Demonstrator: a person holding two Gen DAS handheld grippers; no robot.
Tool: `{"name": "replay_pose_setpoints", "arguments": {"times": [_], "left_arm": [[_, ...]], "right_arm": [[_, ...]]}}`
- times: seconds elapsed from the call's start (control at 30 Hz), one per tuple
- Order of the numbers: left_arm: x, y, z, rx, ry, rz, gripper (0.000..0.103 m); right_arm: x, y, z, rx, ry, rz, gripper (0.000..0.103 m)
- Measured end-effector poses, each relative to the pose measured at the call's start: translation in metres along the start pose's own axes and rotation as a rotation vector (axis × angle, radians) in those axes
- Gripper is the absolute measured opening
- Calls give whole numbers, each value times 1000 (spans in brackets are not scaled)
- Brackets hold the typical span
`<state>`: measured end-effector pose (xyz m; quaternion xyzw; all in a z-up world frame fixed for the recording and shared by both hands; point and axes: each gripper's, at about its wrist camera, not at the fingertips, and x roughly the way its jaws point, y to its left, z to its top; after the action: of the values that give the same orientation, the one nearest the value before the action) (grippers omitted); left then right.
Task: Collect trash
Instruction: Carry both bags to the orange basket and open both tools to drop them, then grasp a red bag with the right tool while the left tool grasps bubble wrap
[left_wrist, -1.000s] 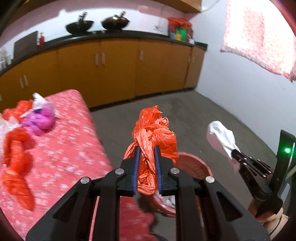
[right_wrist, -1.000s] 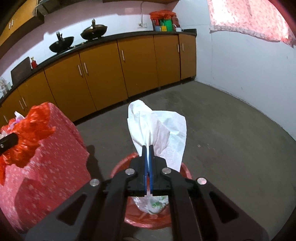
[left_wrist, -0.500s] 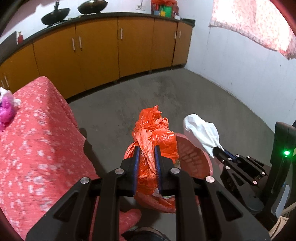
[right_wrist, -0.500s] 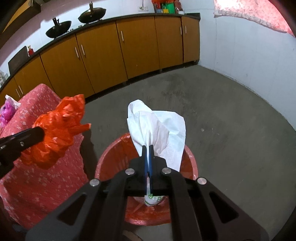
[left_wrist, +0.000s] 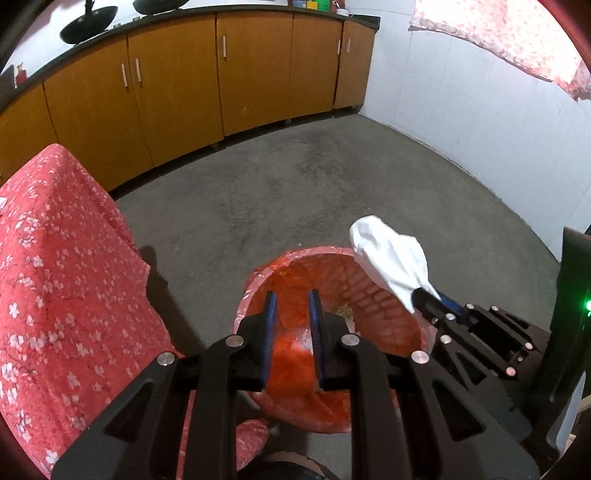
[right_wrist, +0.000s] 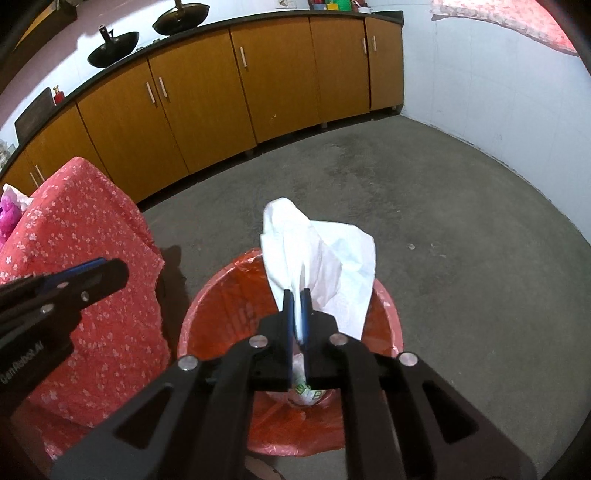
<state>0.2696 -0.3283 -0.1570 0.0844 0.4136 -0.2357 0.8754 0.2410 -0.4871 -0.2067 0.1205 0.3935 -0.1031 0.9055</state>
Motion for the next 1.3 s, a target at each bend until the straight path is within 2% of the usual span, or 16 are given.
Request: {"name": "replay_pose_setpoints", "arguments": {"times": [0.07,0.13,0.2,0.5,0.67,0.77,0.93,1.03,1.2,1.27,1.3], "left_arm": [[-3,3,1,-14,-6,-4,19],[-8,7,5,-30,-20,0,20],[-14,11,8,-48,-34,4,21],[-63,46,16,-126,-128,39,32],[-105,82,7,-160,-175,73,37],[-133,108,-2,-165,-211,114,38],[-190,178,-29,-216,-265,250,43],[-216,224,-46,-276,-282,354,47],[-248,314,-80,-406,-272,514,48],[-256,340,-88,-439,-266,558,49],[-260,352,-93,-455,-267,576,54]], "right_arm": [[-1,3,0,-15,-3,3,12],[-3,3,-1,-30,-9,5,20],[-5,6,2,-39,-20,5,23],[-33,17,16,-53,-68,13,26],[-60,48,30,-83,-110,76,28],[-77,80,38,-126,-129,141,29],[-102,161,47,-210,-137,299,34],[-112,207,47,-246,-112,392,34],[-127,306,35,-342,-40,542,39],[-132,339,24,-385,-19,580,44],[-133,354,19,-406,-8,594,49]]}}
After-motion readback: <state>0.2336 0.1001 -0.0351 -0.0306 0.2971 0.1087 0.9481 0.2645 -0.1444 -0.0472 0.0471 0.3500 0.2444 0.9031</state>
